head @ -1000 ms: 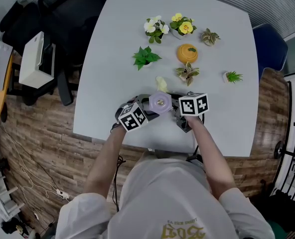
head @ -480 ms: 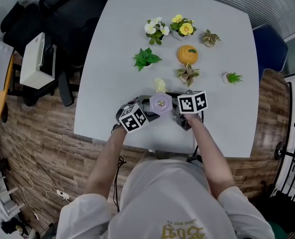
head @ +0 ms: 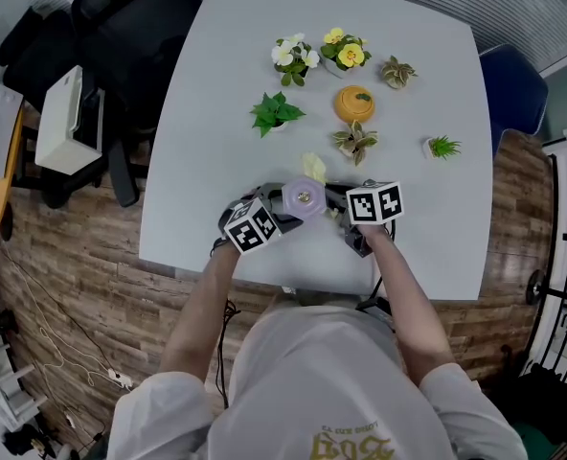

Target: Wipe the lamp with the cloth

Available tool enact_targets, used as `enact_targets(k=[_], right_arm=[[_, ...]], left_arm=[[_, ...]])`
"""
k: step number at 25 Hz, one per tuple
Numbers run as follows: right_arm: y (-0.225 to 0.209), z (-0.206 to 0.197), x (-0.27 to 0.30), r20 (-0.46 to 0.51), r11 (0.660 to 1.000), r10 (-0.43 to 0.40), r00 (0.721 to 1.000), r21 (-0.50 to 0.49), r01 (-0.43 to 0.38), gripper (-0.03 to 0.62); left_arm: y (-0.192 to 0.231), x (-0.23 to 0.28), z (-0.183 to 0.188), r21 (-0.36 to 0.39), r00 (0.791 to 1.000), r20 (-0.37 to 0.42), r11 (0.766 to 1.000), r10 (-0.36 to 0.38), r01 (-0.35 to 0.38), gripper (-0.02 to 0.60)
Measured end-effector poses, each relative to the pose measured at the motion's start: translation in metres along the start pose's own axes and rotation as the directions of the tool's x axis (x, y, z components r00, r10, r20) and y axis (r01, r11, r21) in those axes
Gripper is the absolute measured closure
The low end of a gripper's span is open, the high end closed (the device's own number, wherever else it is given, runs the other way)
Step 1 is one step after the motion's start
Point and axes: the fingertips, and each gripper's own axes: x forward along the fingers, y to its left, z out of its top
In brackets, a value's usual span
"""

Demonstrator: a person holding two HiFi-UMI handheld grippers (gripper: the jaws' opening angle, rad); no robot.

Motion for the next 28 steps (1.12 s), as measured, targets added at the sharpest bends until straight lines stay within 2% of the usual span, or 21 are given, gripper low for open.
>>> enact_targets(k=[9, 14, 28], right_arm=[[-0.001, -0.021, -0.011, -0.039, 0.999, -0.032, 0.999, -0.012, 0.032, 0.548], [0.008, -0.034, -0.012, -0.079, 1.0, -0.008, 0.997, -0.023, 0.006, 0.548], [0.021, -0.041, -0.008, -0.096, 0.999, 0.019, 0.995, -0.025, -0.021, 0.548]], left_arm=[[0.0, 0.001, 0.0, -0.004, 1.0, -0.004, 1.0, -0.003, 0.003, 0.284], [-0.001, 0.001, 0.0, -0.006, 1.0, -0.003, 1.0, -0.003, 0.003, 0.284], [-0.001, 0.002, 0.0, -0.004, 1.0, -0.002, 1.0, -0.002, 0.002, 0.284]])
